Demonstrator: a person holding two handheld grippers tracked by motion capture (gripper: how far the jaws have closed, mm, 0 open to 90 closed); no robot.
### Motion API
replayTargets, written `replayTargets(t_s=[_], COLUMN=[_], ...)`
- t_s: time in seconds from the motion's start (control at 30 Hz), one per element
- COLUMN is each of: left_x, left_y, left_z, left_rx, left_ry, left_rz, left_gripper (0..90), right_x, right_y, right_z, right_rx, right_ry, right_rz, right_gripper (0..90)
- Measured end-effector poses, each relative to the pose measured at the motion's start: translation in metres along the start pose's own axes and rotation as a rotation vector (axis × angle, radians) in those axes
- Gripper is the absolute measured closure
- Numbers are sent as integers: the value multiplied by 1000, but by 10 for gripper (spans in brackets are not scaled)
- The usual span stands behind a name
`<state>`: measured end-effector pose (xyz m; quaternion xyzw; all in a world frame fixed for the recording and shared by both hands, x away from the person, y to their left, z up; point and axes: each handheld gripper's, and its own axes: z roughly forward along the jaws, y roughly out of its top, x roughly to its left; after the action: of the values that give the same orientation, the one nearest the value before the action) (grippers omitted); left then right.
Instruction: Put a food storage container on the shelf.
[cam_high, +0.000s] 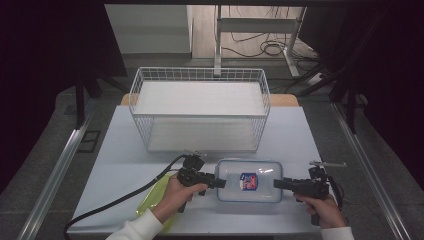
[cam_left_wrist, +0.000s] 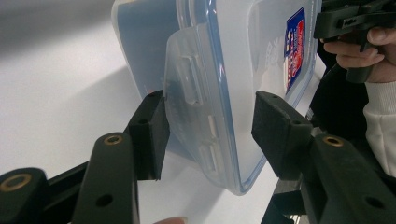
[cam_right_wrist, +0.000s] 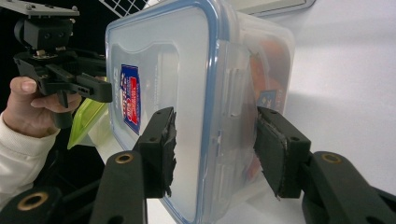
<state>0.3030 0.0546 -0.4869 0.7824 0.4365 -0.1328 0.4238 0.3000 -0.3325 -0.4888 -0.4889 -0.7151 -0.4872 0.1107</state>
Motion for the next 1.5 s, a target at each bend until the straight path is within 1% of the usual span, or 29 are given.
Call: replayTargets(t_s=[0.07,0.1,0.13,0.27,0.4,0.43,0.53,0.57,0.67,0.7,0.73,0.87,0.97,1.1,1.13,1.2,1.27,1.33,1.43,1.47,1.5], left_x=[0,0,-1,-1,-3,-3,-5,-6,-8,-9,-10,-13,-15,-17,-18,-18,-19,-19,-19,-19,-20], left_y=[-1,-1,-1,-1,-2,-2,-3,-4,-3,-3,-2,0,2,6,8,11,13,15,17,18,20], left_z=[0,-1,-1,-1,-2,-3,-4,-5,-8,-10,-12,-19,-27,-38,-42,-47,-52,-55,-61,-63,-70], left_rx=[-4,-4,-5,-8,-10,-12,-14,-21,-29,-34,-38,-55,-64,-82,-93,-107,-115,-119,-129,-135,-148], left_ry=[1,1,3,5,15,18,28,31,33,35,34,35,42,40,35,24,28,26,30,31,31], left_rz=[3,7,14,18,32,32,39,45,53,53,61,63,85,94,89,90,97,90,97,97,101], left_gripper=[471,470,474,474,476,477,477,476,476,478,478,482,482,484,501,505,507,506,503,502,501], right_x=[0,-1,-1,-1,0,1,2,3,5,8,8,13,19,29,32,33,36,41,46,49,55], right_y=[0,0,-1,-1,-1,-1,-1,-1,0,2,2,5,8,16,21,22,26,32,36,39,44], right_z=[0,0,-1,-1,-1,-1,0,0,-1,-2,-2,-4,-4,-4,-5,-6,-6,-6,-5,-5,-5], right_rx=[0,-3,-4,-4,-8,-11,-16,-22,-27,-34,-34,-46,-54,-64,-72,-74,-82,-82,-82,-84,-87], right_ry=[0,3,12,13,10,8,4,4,4,7,7,12,15,16,23,28,37,30,24,20,16], right_rz=[-2,-3,2,-4,-10,-22,-29,-43,-53,-64,-64,-79,-91,-117,-129,-124,-128,-138,-150,-159,-170], right_gripper=[500,515,517,517,520,521,520,520,520,520,520,520,520,520,519,519,519,520,519,519,519])
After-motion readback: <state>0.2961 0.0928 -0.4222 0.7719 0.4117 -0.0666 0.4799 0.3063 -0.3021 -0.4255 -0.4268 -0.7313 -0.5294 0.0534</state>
